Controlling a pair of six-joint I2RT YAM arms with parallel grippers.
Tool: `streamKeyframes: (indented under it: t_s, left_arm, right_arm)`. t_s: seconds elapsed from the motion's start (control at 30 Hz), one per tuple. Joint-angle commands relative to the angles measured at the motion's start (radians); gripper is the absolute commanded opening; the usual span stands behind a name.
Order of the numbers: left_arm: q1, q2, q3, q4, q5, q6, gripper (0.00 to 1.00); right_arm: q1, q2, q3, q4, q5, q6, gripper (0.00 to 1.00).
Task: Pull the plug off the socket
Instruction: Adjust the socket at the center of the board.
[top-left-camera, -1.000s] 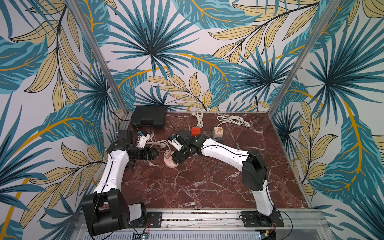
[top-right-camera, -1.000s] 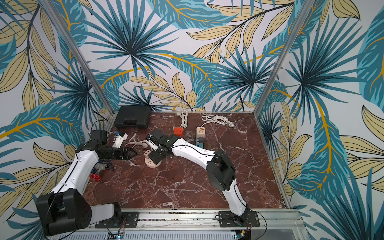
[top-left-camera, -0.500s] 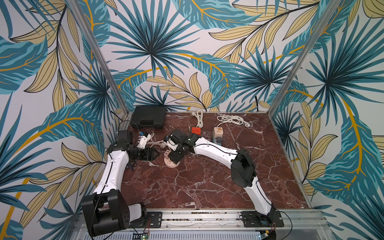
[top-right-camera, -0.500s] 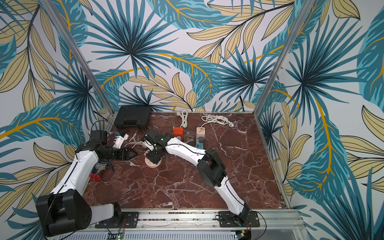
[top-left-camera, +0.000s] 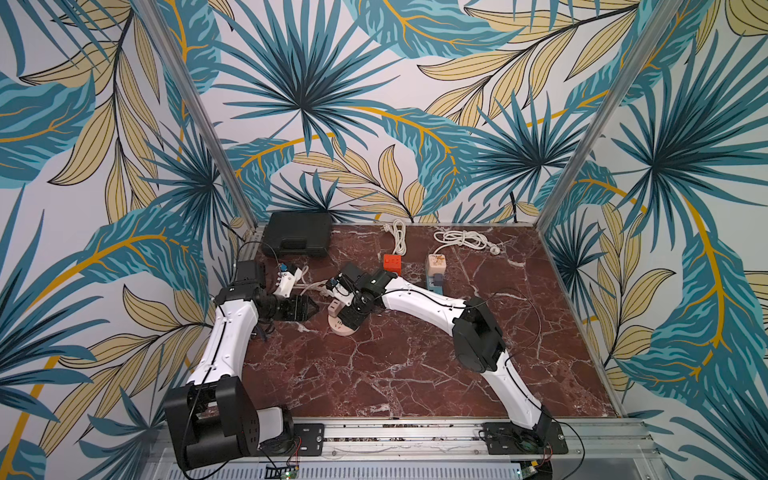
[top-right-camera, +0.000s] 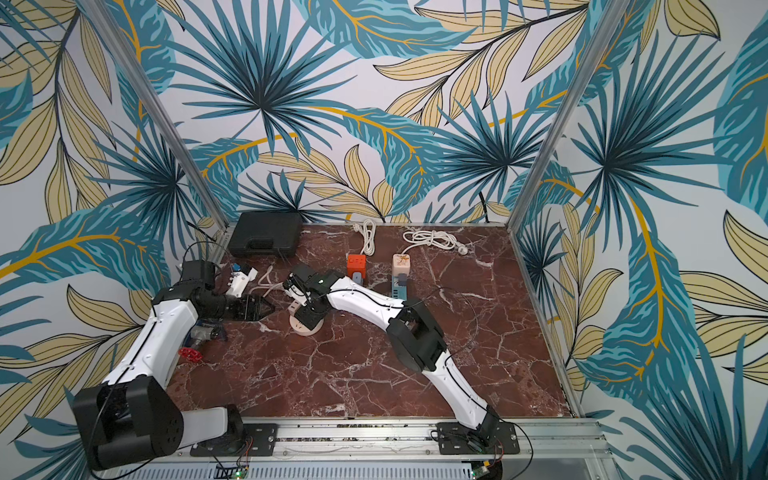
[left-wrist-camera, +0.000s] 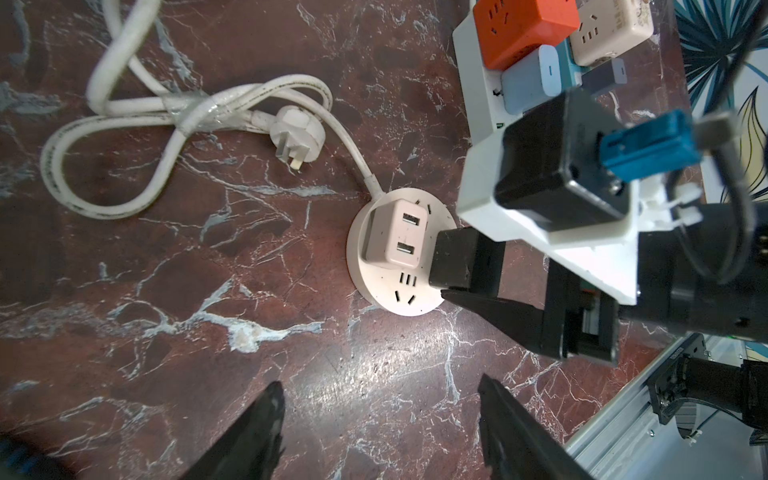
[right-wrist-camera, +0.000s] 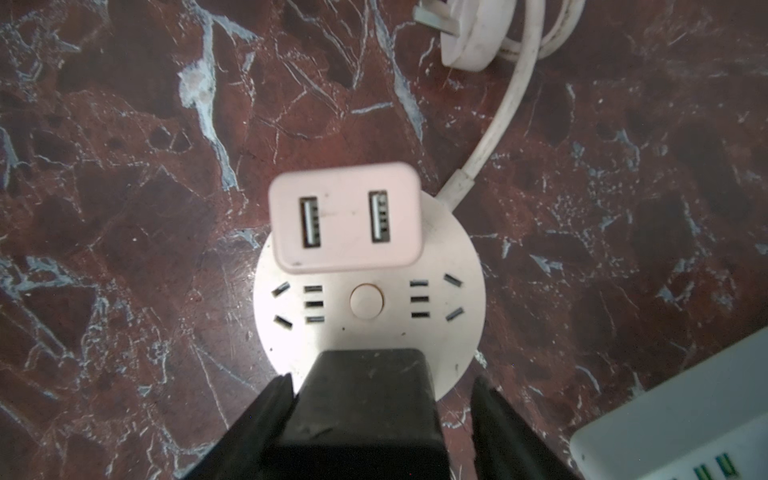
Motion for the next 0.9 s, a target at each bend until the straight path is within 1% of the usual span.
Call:
streamKeyframes:
  t_s: [0.0, 0.1, 0.17, 0.2, 0.3, 0.33, 0.4, 0.43, 0.47, 0.53, 0.67, 0.7, 0.73, 0.87]
  left_arm:
    - [0.010, 0.012, 0.003, -0.006, -0.008, 0.014, 0.75]
    - [0.010, 0.018, 0.008, -0.006, -0.015, 0.015, 0.71]
    - [0.010, 0.024, 0.010, -0.001, -0.023, 0.012, 0.69]
    - [0.010, 0.027, 0.011, 0.004, -0.023, 0.013, 0.65]
    - [0.010, 0.041, 0.012, 0.009, -0.004, 0.030, 0.61]
    - [0.010, 0.047, 0.012, 0.007, 0.014, 0.045, 0.54]
    - [0.010, 0.065, 0.020, -0.010, 0.044, 0.063, 0.46]
    - [0.010, 0.080, 0.036, -0.035, 0.066, 0.087, 0.40]
    - [0.010, 0.100, 0.055, -0.071, 0.087, 0.114, 0.32]
    - [0.010, 0.142, 0.088, -0.141, 0.139, 0.180, 0.22]
    - [0.005, 0.217, 0.120, -0.264, 0.235, 0.291, 0.10]
    - [0.004, 0.232, 0.123, -0.280, 0.246, 0.306, 0.09]
    - [0.001, 0.245, 0.124, -0.293, 0.255, 0.326, 0.04]
    - [-0.001, 0.284, 0.122, -0.288, 0.237, 0.325, 0.03]
  right_arm:
    - [0.006, -0.015, -0.041, 0.025, -0.006, -0.007, 0.64]
    - [0.007, -0.039, -0.076, 0.053, -0.004, -0.006, 0.58]
    - [0.014, -0.061, -0.106, 0.076, 0.002, -0.008, 0.52]
    - [0.017, -0.072, -0.120, 0.087, 0.005, -0.010, 0.49]
    - [0.028, -0.111, -0.171, 0.125, 0.021, -0.007, 0.40]
    - [0.031, -0.126, -0.189, 0.139, 0.022, -0.005, 0.37]
    - [0.037, -0.155, -0.220, 0.163, 0.025, 0.003, 0.33]
    - [0.044, -0.169, -0.235, 0.176, 0.025, 0.008, 0.31]
    - [0.049, -0.180, -0.248, 0.184, 0.025, 0.011, 0.30]
    - [0.064, -0.194, -0.267, 0.194, 0.034, 0.018, 0.28]
    - [0.095, -0.198, -0.280, 0.196, 0.063, 0.040, 0.27]
    - [0.104, -0.199, -0.286, 0.202, 0.069, 0.044, 0.27]
    - [0.112, -0.201, -0.295, 0.211, 0.077, 0.051, 0.27]
    - [0.129, -0.206, -0.328, 0.253, 0.091, 0.081, 0.27]
